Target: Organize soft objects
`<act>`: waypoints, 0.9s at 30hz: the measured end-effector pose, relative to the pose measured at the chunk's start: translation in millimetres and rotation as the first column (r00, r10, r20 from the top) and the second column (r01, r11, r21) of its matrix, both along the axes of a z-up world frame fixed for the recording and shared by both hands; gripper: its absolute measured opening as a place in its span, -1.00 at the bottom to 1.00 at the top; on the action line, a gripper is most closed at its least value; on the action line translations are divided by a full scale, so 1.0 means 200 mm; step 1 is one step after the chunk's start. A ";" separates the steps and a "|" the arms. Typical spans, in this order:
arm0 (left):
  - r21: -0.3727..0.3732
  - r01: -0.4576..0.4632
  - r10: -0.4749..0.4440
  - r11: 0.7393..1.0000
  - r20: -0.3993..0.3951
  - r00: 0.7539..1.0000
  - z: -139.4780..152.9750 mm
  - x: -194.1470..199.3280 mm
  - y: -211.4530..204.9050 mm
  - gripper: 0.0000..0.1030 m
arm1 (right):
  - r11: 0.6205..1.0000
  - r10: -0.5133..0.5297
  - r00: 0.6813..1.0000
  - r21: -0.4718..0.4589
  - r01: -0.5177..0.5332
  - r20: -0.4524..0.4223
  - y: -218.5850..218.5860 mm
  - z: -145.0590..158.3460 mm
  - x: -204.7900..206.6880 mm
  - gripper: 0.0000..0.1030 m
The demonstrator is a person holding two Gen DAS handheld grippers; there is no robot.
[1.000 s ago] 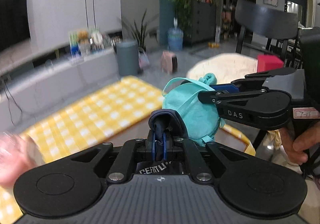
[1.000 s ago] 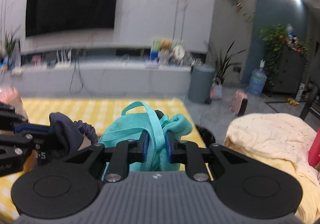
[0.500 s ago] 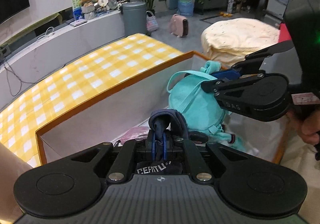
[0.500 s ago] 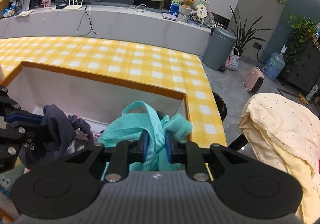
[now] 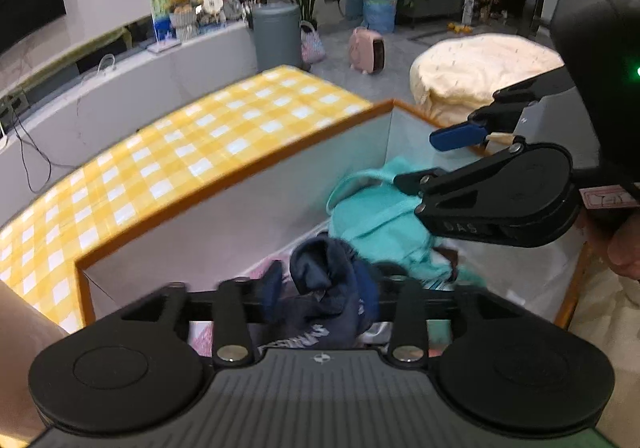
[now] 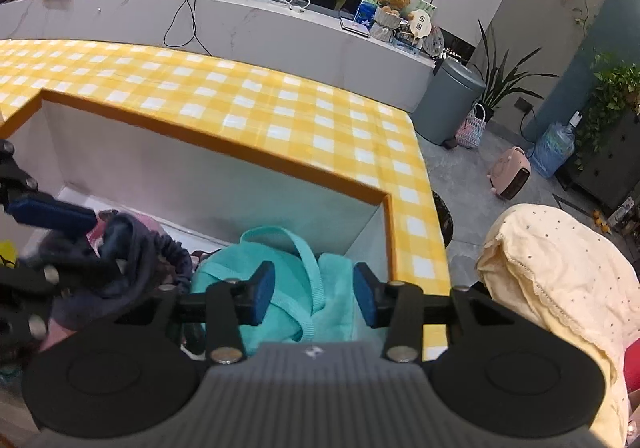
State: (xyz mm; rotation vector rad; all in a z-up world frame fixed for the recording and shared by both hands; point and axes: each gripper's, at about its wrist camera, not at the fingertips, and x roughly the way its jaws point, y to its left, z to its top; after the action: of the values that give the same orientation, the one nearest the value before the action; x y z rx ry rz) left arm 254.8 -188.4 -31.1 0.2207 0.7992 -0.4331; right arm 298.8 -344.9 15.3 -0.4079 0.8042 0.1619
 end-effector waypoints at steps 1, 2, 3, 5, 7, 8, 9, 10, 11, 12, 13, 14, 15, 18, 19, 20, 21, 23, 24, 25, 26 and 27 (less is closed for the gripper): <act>-0.004 -0.003 0.003 1.000 0.012 1.000 0.02 -0.01 0.00 0.19 | 1.000 0.001 1.000 0.001 -0.001 0.005 0.00 0.02 -0.01 -0.06; -0.009 -0.006 0.006 1.000 0.026 1.000 0.04 -0.03 0.00 0.20 | 1.000 0.002 1.000 0.000 -0.002 0.013 -0.01 0.05 -0.02 -0.01; -0.012 -0.007 0.007 1.000 0.038 0.999 0.06 -0.04 0.00 0.25 | 1.000 0.003 1.000 -0.004 -0.003 0.023 -0.01 0.07 -0.03 0.00; -0.021 -0.010 0.012 1.000 0.068 0.998 0.11 -0.08 0.01 0.35 | 1.000 0.002 0.999 -0.014 -0.002 0.038 -0.01 0.12 -0.06 0.03; -0.041 -0.009 0.013 0.999 0.100 0.995 0.17 -0.13 0.02 0.42 | 1.000 -0.003 0.998 -0.016 0.004 0.057 -0.02 0.17 -0.10 0.08; -0.053 -0.002 0.008 0.999 0.113 0.994 0.20 -0.15 0.02 0.47 | 1.000 -0.007 0.998 -0.015 0.008 0.066 -0.03 0.19 -0.12 0.15; -0.064 0.006 0.002 0.998 0.124 0.992 0.22 -0.18 0.02 0.49 | 1.000 -0.011 0.997 -0.011 0.012 0.074 -0.03 0.22 -0.15 0.22; -0.074 0.014 -0.004 0.997 0.136 0.991 0.24 -0.20 0.02 0.49 | 1.000 -0.017 0.996 -0.005 0.017 0.082 -0.03 0.25 -0.17 0.24; -0.082 0.025 -0.013 0.996 0.147 0.989 0.27 -0.23 0.02 0.51 | 1.000 -0.023 0.996 0.003 0.023 0.091 -0.04 0.27 -0.20 0.28; -0.089 0.036 -0.022 0.995 0.159 0.987 0.29 -0.26 0.02 0.53 | 1.000 -0.029 0.995 0.009 0.028 0.098 -0.04 0.29 -0.23 0.32; -0.095 0.048 -0.031 0.994 0.171 0.985 0.31 -0.28 0.03 0.55 | 0.999 -0.035 0.994 0.016 0.033 0.103 -0.03 0.32 -0.26 0.33; -0.100 0.063 -0.043 0.993 0.188 0.981 0.33 -0.32 0.03 0.57 | 0.999 -0.042 0.993 0.023 0.039 0.108 -0.03 0.34 -0.30 0.34; -0.102 0.074 -0.052 0.992 0.203 0.978 0.35 -0.35 0.04 0.57 | 0.998 -0.049 0.992 0.030 0.046 0.114 -0.03 0.36 -0.34 0.36; -0.085 0.097 -0.072 0.992 0.258 0.964 0.39 -0.45 0.06 0.59 | 0.996 -0.072 0.989 0.061 0.064 0.126 0.00 0.41 -0.46 0.40; -0.076 0.098 -0.073 0.992 0.278 0.958 0.40 -0.48 0.08 0.59 | 0.995 -0.078 0.989 0.073 0.069 0.126 0.01 0.42 -0.49 0.40; -0.068 0.097 -0.073 0.993 0.293 0.953 0.41 -0.50 0.09 0.59 | 0.993 -0.085 0.989 0.088 0.074 0.123 0.02 0.43 -0.53 0.41; -0.063 0.096 -0.073 0.993 0.304 0.950 0.41 -0.53 0.10 0.59 | 0.992 -0.092 0.989 0.101 0.081 0.118 0.04 0.44 -0.57 0.42; -0.067 0.093 -0.068 0.993 0.315 0.947 0.42 -0.57 0.14 0.59 | 0.989 -0.102 0.988 0.118 0.088 0.114 0.08 0.44 -0.65 0.47; -0.075 0.090 -0.063 0.993 0.315 0.947 0.42 -0.60 0.17 0.59 | 0.988 -0.105 0.988 0.127 0.090 0.116 0.10 0.45 -0.68 0.51; -0.082 0.087 -0.057 0.993 0.315 0.947 0.42 -0.62 0.19 0.59 | 0.986 -0.107 0.988 0.137 0.091 0.115 0.13 0.45 -0.72 0.52; -0.088 0.080 -0.048 0.993 0.315 0.948 0.42 -0.64 0.22 0.59 | 0.985 -0.108 0.988 0.148 0.090 0.113 0.16 0.45 -0.75 0.52; -0.093 0.070 -0.037 0.993 0.316 0.948 0.42 -0.66 0.25 0.60 | 0.983 -0.110 0.988 0.161 0.092 0.109 0.19 0.45 -0.79 0.53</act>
State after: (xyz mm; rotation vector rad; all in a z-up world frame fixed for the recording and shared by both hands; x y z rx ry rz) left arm 123.1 -138.3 52.6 0.2091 0.4574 -0.4749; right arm 141.1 -307.5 104.6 -0.2267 0.6893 0.1038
